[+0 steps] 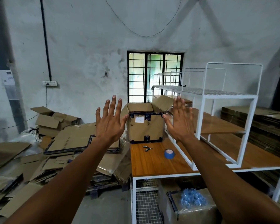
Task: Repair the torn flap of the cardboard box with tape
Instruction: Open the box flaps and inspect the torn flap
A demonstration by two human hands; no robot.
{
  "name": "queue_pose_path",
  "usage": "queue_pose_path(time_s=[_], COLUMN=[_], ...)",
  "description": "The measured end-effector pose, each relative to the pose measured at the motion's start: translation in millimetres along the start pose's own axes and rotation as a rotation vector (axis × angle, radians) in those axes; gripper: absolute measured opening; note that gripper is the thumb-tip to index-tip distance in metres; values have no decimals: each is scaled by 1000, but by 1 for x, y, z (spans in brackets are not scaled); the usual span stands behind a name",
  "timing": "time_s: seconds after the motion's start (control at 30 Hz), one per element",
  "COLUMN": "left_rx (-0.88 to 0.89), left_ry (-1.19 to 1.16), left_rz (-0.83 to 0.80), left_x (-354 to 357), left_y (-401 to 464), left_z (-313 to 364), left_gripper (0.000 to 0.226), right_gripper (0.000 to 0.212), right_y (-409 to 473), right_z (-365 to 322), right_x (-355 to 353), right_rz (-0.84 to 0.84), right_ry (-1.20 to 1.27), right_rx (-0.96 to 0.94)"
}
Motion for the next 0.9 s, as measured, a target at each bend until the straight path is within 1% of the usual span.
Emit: queue_pose_path(time_s=[0.5, 0.6, 0.9], left_rx=[-15, -8, 40], left_ry=[-10, -22, -24], left_rz=[21, 8, -40], left_x=[166, 199, 299], left_y=[147, 170, 236], left_z=[-66, -77, -117], left_gripper=[74, 75, 78], right_gripper=[87, 87, 87], right_y=[163, 186, 235], right_z=[30, 30, 30], right_x=[177, 213, 323], right_rz=[-55, -68, -113], right_ry=[23, 44, 3], right_rx=[-32, -28, 7])
Point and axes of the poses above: each hand's wrist, its own y-axis towards the middle knuckle, its own x-axis out of the palm, z = x × y, the point moved 9 cm from there along y, towards the middle knuckle, and after that the axes turned 8 degrees about x, right-handed, at the moved point
